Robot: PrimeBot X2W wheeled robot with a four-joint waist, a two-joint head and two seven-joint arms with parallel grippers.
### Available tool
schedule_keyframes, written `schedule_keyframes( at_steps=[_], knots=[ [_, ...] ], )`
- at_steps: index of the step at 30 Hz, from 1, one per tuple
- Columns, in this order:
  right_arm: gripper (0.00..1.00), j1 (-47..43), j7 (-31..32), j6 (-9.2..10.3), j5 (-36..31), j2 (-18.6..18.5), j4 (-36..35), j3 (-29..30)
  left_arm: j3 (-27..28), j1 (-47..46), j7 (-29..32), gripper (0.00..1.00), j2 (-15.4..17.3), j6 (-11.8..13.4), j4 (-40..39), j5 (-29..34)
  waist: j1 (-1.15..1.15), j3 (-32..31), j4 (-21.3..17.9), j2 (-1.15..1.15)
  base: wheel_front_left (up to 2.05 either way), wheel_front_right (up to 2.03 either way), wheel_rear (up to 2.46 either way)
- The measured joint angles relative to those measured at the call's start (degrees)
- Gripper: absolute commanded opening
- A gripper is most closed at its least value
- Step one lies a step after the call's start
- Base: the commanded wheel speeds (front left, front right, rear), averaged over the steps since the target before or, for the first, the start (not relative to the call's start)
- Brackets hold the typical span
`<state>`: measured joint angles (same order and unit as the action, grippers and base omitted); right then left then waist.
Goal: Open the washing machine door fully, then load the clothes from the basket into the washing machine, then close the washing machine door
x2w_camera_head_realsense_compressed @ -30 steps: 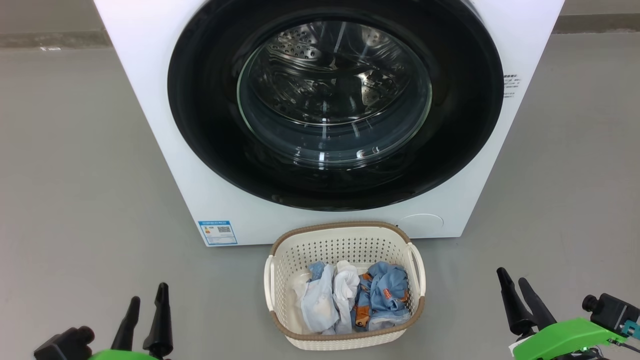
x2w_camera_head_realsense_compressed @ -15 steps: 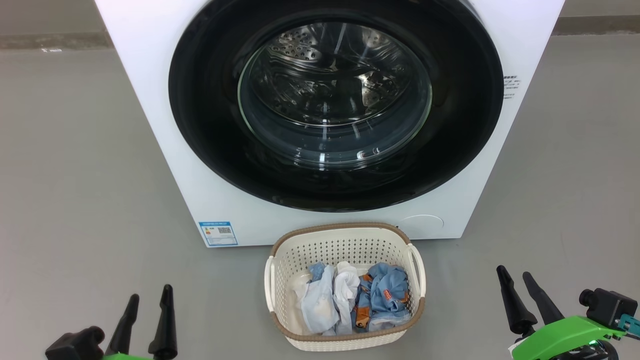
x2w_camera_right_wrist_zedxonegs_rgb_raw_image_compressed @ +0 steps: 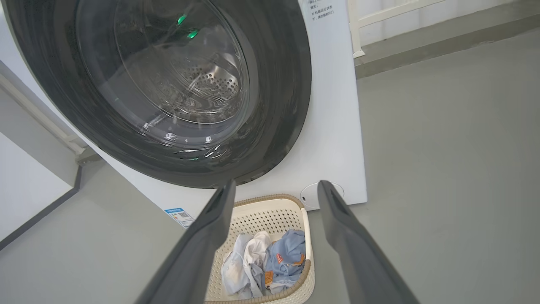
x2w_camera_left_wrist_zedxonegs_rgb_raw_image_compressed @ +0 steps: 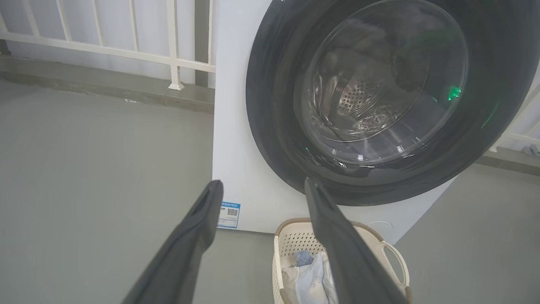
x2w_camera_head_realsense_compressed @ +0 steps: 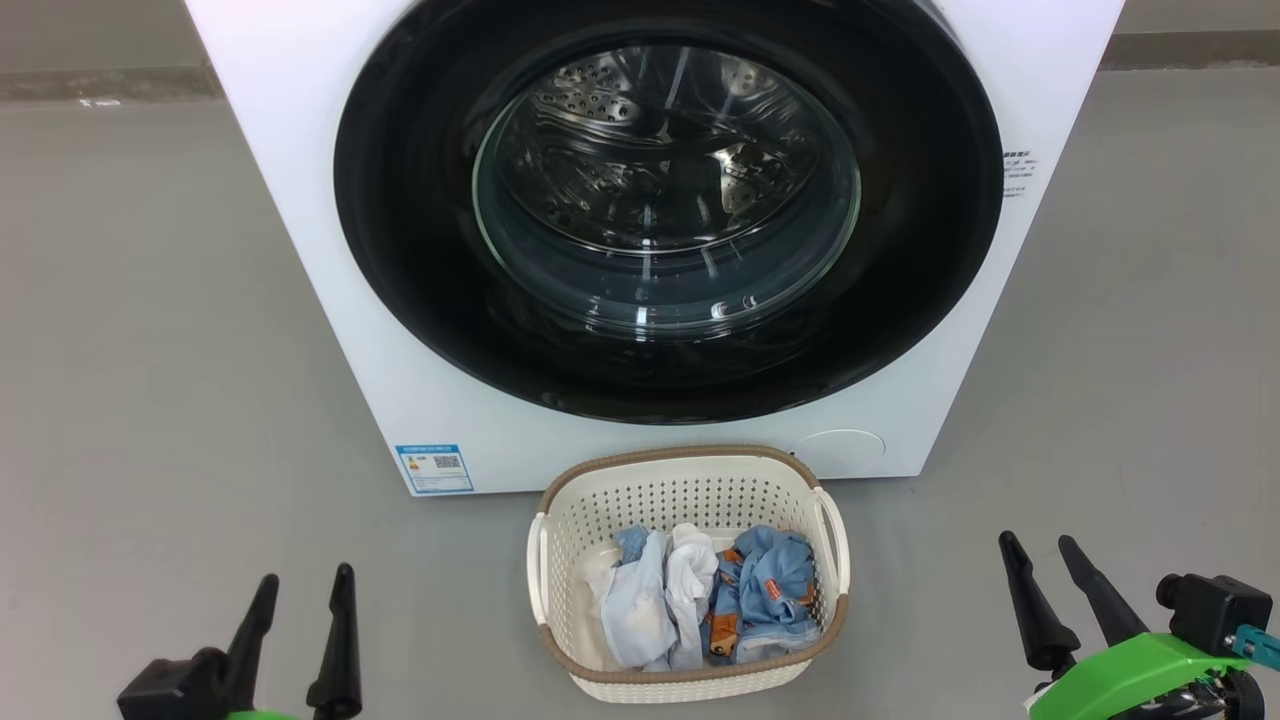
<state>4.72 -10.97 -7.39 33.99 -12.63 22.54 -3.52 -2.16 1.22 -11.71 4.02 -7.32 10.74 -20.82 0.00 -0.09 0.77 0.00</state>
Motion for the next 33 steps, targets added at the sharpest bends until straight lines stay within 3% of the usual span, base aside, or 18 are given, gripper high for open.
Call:
schedule_keyframes(
  at_steps=[15,33],
  knots=[
    [1.00,0.01,-1.83,-0.01,-8.80,-0.75,0.05,0.00,-0.42,0.04,-2.53,1.00,0.60,-0.01,-0.14,9.02,0.00,-0.07,0.00,0.00,0.00,0.00,0.00],
    [1.00,-0.01,-2.25,-0.01,-9.15,-0.76,-0.02,0.79,-0.26,0.04,-2.91,1.00,0.94,-0.01,0.76,9.57,0.00,-0.08,-0.30,0.00,0.01,0.01,-0.02]
  ],
)
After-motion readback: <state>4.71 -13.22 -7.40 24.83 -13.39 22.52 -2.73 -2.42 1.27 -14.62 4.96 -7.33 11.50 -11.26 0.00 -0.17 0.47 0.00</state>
